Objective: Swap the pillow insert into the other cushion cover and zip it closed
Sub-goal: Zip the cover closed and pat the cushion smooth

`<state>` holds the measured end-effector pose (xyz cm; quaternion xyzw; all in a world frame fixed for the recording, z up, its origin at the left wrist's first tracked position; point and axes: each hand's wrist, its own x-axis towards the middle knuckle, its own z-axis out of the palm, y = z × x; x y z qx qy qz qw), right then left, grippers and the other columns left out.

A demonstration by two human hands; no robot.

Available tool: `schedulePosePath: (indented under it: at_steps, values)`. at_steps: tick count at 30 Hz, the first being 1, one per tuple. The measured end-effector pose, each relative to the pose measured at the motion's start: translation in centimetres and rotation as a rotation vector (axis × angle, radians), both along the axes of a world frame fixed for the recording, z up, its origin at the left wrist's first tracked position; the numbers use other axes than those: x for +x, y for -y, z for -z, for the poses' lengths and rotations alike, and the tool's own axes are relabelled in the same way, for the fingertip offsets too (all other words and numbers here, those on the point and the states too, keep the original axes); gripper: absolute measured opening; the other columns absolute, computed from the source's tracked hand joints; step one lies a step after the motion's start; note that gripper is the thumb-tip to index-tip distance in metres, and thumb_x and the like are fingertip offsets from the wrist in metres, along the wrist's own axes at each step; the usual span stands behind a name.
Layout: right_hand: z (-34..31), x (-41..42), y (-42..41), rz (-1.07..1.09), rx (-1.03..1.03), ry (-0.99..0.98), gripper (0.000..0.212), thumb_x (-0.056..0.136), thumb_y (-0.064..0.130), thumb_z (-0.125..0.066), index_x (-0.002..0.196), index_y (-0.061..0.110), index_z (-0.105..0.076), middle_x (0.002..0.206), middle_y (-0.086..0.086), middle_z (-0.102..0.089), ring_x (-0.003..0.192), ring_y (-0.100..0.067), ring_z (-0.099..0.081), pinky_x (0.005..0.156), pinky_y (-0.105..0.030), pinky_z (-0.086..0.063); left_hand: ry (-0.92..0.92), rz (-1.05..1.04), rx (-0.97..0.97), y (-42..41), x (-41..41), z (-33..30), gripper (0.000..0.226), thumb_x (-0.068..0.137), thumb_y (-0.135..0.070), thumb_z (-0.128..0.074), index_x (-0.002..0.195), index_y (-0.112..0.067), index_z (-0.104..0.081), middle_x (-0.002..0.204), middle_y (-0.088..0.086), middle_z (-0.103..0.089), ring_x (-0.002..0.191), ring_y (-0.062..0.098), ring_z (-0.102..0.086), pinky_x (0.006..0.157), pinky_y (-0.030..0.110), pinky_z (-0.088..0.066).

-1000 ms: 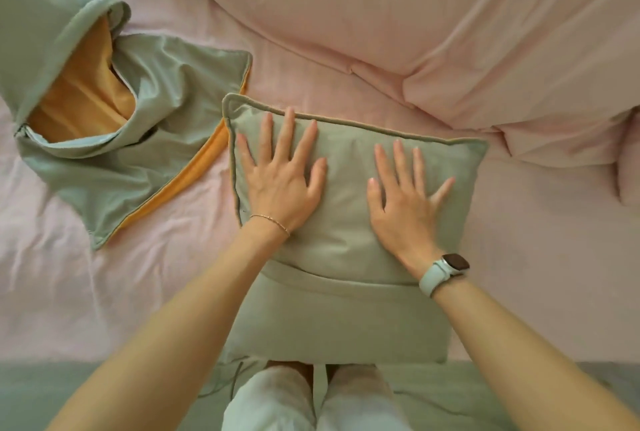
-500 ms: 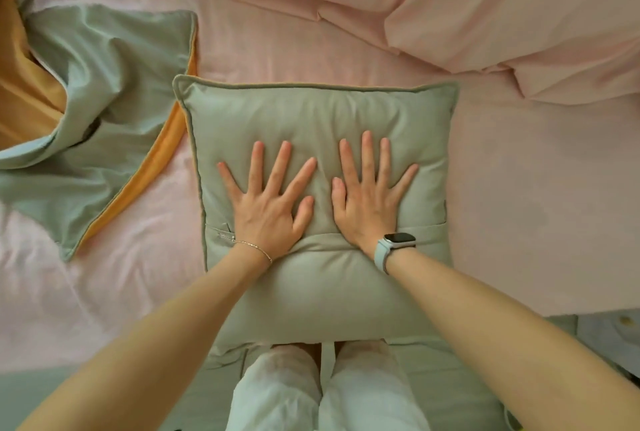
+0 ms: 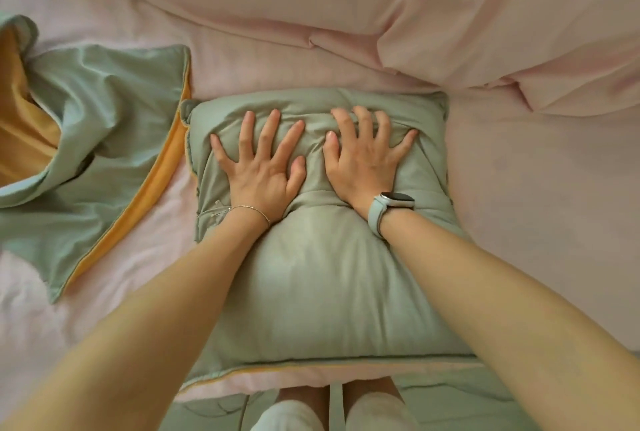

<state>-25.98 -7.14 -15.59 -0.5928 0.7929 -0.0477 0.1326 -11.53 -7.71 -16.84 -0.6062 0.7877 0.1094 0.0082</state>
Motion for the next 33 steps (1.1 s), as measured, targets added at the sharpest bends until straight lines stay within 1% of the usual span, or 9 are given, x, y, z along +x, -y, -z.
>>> schedulePosePath:
  at_steps: [5, 9, 14, 17, 19, 22, 25, 29, 33]
  values:
    - [-5.1, -1.6, -5.5, -0.109, 0.140, 0.152, 0.051, 0.097, 0.036, -0.027, 0.146, 0.038, -0.015, 0.157, 0.008, -0.009, 0.144, -0.016, -0.001, 0.105, -0.066, 0.003, -0.142, 0.019, 0.165, -4.5, 1.4, -6.1, 0.063, 0.080, -0.062, -0.014, 0.139, -0.047, -0.028, 0.155, -0.011, -0.016, 0.144, 0.021, 0.000, 0.106, 0.063, 0.008]
    - [-7.1, -1.2, -10.6, -0.240, -0.095, 0.028, 0.051, 0.091, 0.032, -0.031, 0.141, 0.025, -0.038, 0.150, -0.007, -0.031, 0.140, -0.028, -0.023, 0.102, -0.070, -0.004, -0.164, -0.023, 0.009, -8.7, 0.5, -9.1, 0.056, 0.087, -0.054, -0.025, 0.139, -0.038, -0.036, 0.154, -0.004, -0.020, 0.144, 0.028, -0.004, 0.105, 0.062, 0.009]
    - [-5.4, -3.2, -12.3, -0.436, 0.025, -0.003, 0.052, 0.092, 0.038, -0.024, 0.144, 0.034, -0.025, 0.153, 0.000, -0.026, 0.141, -0.024, -0.020, 0.104, -0.069, -0.006, -0.076, 0.153, 0.044, -10.8, 1.0, -6.6, 0.060, 0.087, -0.059, -0.026, 0.142, -0.035, -0.027, 0.152, -0.002, -0.026, 0.142, 0.025, -0.016, 0.111, 0.059, -0.006]
    - [-4.2, -7.1, -9.7, -0.125, 0.136, -0.054, 0.050, 0.095, 0.041, -0.016, 0.145, 0.041, -0.015, 0.155, 0.003, -0.018, 0.143, -0.024, -0.011, 0.107, -0.064, 0.002, 0.015, -0.113, 0.127, -6.6, 4.4, -5.2, 0.057, 0.090, -0.061, -0.018, 0.143, -0.043, -0.011, 0.156, -0.004, -0.010, 0.144, 0.025, -0.002, 0.111, 0.056, 0.005]
    - [-3.9, -10.0, -8.4, 0.162, 0.195, 0.004, 0.047, 0.099, 0.038, -0.019, 0.146, 0.036, -0.022, 0.154, -0.001, -0.023, 0.142, -0.026, -0.015, 0.109, -0.063, 0.002, 0.098, -0.297, 0.237, -4.2, 7.0, -5.2, 0.062, 0.087, -0.069, -0.019, 0.143, -0.047, -0.003, 0.157, 0.002, 0.000, 0.143, 0.030, 0.004, 0.109, 0.060, 0.004]
    - [-4.9, -10.2, -9.3, 0.164, -0.096, 0.061, 0.049, 0.095, 0.031, -0.026, 0.136, 0.010, -0.045, 0.142, -0.012, -0.044, 0.131, -0.029, -0.038, 0.108, -0.064, -0.010, 0.058, -0.294, 0.123, -4.7, 7.0, -5.7, 0.066, 0.089, -0.063, -0.025, 0.147, -0.032, -0.014, 0.156, 0.010, -0.008, 0.143, 0.032, -0.006, 0.108, 0.063, -0.004]
    - [-6.4, -5.6, -12.3, -0.175, -0.348, 0.117, 0.045, 0.090, 0.023, -0.037, 0.133, 0.013, -0.045, 0.137, -0.012, -0.049, 0.128, -0.025, -0.040, 0.106, -0.062, -0.012, -0.130, -0.175, -0.122, -8.8, 2.9, -6.9, 0.054, 0.092, -0.040, -0.033, 0.142, -0.021, -0.033, 0.150, 0.012, -0.029, 0.139, 0.034, -0.022, 0.108, 0.059, -0.008]
    - [-5.5, -2.9, -13.7, -0.446, -0.073, 0.042, 0.054, 0.091, 0.040, -0.030, 0.144, 0.035, -0.022, 0.152, 0.001, -0.025, 0.140, -0.019, -0.018, 0.106, -0.065, -0.006, -0.127, 0.198, 0.037, -11.4, 2.3, -6.5, 0.059, 0.092, -0.059, -0.022, 0.144, -0.031, -0.024, 0.151, -0.004, -0.025, 0.141, 0.021, -0.015, 0.113, 0.047, -0.003]
    - [-3.6, -8.7, -14.3, -0.055, 0.268, 0.065, 0.056, 0.091, 0.056, -0.010, 0.142, 0.043, 0.007, 0.154, 0.010, 0.010, 0.142, -0.013, 0.007, 0.111, -0.055, 0.003, -0.071, -0.062, 0.242, -11.3, 6.8, -5.1, 0.077, 0.074, -0.077, -0.005, 0.139, -0.039, 0.011, 0.148, -0.020, 0.013, 0.137, 0.001, 0.015, 0.112, 0.037, 0.012]
